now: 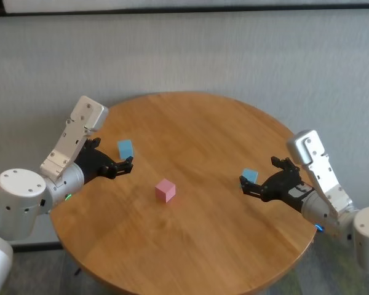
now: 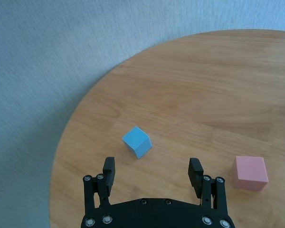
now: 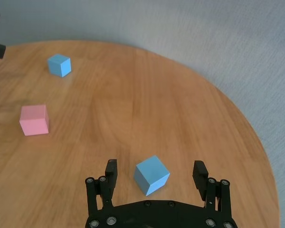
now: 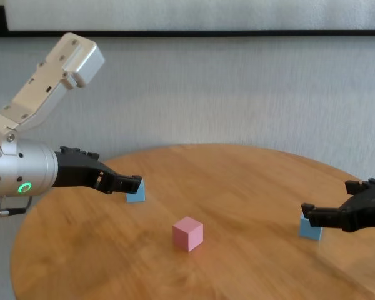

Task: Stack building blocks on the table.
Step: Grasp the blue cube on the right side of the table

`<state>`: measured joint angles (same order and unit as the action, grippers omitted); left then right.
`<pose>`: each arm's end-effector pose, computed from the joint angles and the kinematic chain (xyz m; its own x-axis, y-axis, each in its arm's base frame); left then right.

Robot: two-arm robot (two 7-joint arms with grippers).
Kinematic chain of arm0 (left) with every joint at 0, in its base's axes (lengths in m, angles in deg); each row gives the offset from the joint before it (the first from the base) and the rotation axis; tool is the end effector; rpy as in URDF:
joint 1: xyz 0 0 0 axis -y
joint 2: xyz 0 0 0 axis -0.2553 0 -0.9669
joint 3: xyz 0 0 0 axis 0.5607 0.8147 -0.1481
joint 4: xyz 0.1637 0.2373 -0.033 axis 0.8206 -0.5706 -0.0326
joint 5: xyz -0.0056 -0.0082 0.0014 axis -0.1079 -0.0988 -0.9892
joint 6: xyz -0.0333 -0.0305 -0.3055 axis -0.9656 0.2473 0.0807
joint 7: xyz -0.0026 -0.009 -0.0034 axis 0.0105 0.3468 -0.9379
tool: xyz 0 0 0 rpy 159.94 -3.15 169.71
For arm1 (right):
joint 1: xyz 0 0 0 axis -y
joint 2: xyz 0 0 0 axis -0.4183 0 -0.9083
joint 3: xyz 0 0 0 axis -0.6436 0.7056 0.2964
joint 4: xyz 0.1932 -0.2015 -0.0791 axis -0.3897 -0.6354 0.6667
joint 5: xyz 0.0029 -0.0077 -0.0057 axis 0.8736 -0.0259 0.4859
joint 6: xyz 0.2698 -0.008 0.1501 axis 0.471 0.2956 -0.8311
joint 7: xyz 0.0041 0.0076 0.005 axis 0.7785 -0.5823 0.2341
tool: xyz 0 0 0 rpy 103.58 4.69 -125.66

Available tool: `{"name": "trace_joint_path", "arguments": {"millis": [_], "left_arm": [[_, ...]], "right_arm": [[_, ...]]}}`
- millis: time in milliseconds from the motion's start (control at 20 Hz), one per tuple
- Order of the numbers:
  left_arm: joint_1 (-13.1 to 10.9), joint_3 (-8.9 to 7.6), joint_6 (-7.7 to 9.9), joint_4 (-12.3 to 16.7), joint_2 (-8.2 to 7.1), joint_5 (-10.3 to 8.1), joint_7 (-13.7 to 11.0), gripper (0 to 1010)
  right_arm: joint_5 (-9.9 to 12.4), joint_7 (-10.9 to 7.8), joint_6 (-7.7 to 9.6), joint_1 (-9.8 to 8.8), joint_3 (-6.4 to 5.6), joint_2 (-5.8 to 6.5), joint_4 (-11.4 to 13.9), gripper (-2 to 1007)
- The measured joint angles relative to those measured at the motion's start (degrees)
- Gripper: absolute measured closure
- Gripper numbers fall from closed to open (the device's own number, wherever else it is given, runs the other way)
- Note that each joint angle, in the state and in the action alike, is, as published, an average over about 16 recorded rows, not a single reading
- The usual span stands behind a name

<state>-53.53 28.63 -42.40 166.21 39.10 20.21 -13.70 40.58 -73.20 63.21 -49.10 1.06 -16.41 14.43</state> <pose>0.4231 0.0043 -0.2518 0.4860 0.8399 0.2417 -0.8456 0.3820 0.3729 0.3817 -0.0442 -0.2961 0.4751 -0.8582 0.1943 0.8576 0.4023 -0.3204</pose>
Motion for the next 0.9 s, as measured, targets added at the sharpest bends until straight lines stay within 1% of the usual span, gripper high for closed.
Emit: {"name": "trace_joint_path", "arguments": {"millis": [200,400,600,900], "left_arm": [[0.0,0.02,0.02,0.0,0.02,0.00,0.0,10],[0.0,0.04,0.03,0.0,0.03,0.01,0.0,10],[0.0,0.06,0.04,0.0,0.04,0.01,0.0,10],[0.1,0.07,0.04,0.0,0.04,0.01,0.0,10]], "right_arm": [[-2.1,0.20,-0.10,0.97,0.96,-1.22,-1.6,0],[-3.8,0.65,-0.08,1.77,1.40,-2.48,-3.1,0],[-4.4,1.15,0.26,2.33,1.04,-3.89,-4.4,0],[-4.5,1.49,0.84,2.94,0.07,-5.84,-6.2,0]]}}
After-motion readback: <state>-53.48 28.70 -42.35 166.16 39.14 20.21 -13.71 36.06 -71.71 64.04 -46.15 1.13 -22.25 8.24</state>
